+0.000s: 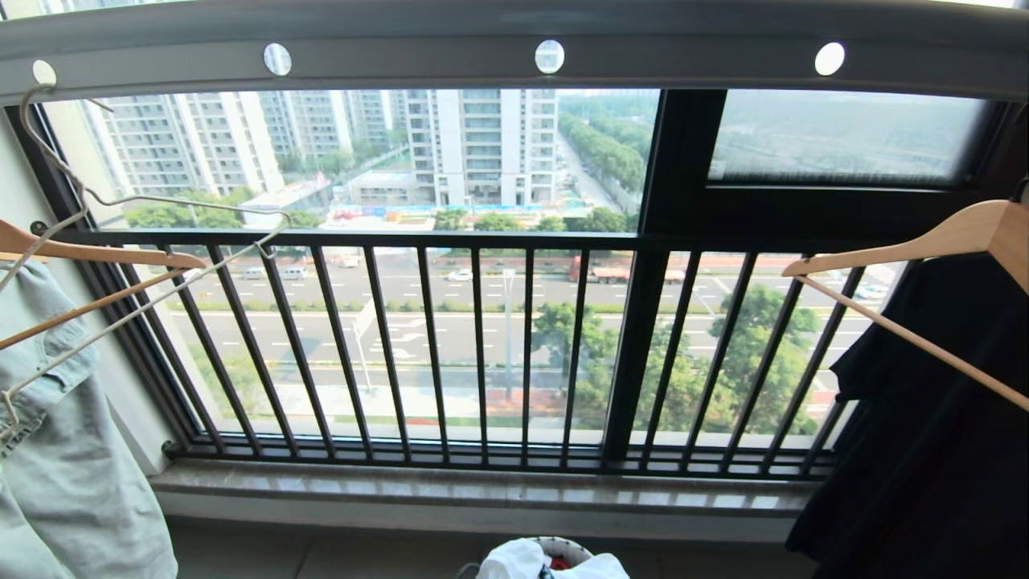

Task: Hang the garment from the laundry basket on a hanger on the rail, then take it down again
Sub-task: Pick up the clothes rack on the clothesline

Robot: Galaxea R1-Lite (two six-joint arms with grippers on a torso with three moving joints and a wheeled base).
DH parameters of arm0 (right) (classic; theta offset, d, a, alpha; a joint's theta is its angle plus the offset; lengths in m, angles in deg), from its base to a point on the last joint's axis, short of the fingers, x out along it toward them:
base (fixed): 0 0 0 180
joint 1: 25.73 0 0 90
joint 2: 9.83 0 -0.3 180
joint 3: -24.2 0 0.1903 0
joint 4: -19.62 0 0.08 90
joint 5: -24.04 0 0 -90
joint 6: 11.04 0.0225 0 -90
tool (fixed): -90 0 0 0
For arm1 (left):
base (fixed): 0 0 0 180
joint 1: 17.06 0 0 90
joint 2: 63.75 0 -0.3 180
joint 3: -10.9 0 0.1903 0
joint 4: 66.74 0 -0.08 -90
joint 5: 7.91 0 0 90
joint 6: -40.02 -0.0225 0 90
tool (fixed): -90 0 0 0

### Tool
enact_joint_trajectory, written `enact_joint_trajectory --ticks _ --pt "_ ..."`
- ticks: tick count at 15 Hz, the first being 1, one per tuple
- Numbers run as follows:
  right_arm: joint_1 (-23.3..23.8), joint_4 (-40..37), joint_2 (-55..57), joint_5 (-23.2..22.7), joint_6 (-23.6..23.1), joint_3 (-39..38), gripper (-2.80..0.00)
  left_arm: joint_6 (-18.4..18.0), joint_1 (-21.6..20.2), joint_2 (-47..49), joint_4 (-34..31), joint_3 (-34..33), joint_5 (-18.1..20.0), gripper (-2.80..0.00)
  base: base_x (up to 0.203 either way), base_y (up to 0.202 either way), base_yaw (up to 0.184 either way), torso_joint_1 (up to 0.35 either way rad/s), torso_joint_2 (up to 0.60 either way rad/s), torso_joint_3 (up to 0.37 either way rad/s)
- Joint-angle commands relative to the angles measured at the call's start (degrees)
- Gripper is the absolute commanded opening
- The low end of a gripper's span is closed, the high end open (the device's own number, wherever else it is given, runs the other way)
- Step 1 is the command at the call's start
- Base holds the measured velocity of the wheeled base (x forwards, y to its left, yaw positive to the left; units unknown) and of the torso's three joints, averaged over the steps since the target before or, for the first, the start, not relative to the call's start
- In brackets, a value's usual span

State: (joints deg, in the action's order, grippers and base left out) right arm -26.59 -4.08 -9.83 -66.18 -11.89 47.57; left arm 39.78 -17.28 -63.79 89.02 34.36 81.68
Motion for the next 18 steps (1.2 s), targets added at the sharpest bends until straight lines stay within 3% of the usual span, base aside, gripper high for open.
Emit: enact_joint_trajectory --ticks 1,18 --pt "0.0 0.0 0.1 0.0 0.0 0.0 -2.80 0.0 0.0 0.0 0.0 0.0 0.0 -2.80 0.000 0.000 0.000 0.000 0.00 0.000" --pt "0.0 0.0 0.1 0.0 0.0 0.0 -2.80 0.0 0.0 0.0 0.0 0.0 0.0 -2.80 0.000 0.000 0.000 0.000 0.00 0.000"
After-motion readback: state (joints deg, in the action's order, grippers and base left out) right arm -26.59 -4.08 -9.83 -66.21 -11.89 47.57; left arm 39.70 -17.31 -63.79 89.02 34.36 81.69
